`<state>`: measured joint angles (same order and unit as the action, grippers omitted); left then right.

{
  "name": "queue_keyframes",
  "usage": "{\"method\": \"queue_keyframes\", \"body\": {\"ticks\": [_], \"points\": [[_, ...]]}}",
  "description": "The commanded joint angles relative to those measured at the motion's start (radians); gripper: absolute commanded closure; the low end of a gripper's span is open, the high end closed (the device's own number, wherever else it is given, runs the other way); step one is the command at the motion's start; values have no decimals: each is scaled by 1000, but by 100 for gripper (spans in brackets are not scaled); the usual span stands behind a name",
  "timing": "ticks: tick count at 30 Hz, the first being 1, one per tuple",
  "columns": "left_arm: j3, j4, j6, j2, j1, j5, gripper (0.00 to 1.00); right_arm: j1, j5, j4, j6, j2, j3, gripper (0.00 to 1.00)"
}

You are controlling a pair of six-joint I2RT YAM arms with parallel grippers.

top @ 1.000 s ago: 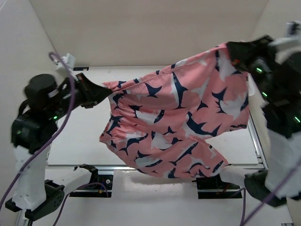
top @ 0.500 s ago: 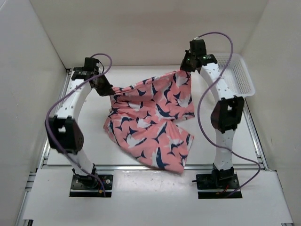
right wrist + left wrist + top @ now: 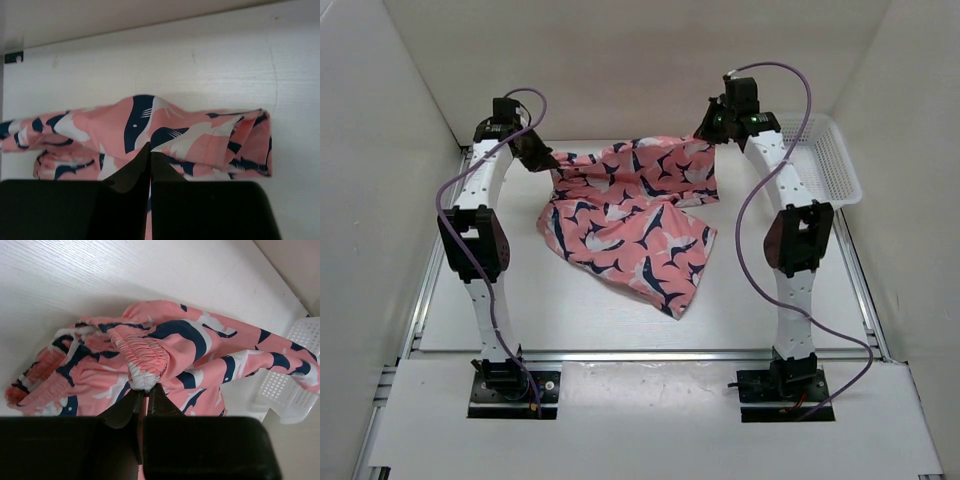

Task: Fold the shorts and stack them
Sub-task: Fold the shorts

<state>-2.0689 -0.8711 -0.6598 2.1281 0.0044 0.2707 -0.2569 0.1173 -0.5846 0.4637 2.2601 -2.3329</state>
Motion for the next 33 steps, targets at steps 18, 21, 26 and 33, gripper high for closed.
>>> {"method": "queue_keyframes", "body": {"ticks": [18,21,26,33], "points": [[232,4,141,-192,124,116,90,-671,-355,-20,18,-861,1135,100],[373,-5,153,-276,155,116,90,-769,-390,-43,84,-870,1204,100],[544,-5,175,-347,175,87,90,-838,-432,-52,165,-896,1285,100],[716,-63,175,-456,184,-17,71,-864,-398,-72,208,-904,1379,66]]}}
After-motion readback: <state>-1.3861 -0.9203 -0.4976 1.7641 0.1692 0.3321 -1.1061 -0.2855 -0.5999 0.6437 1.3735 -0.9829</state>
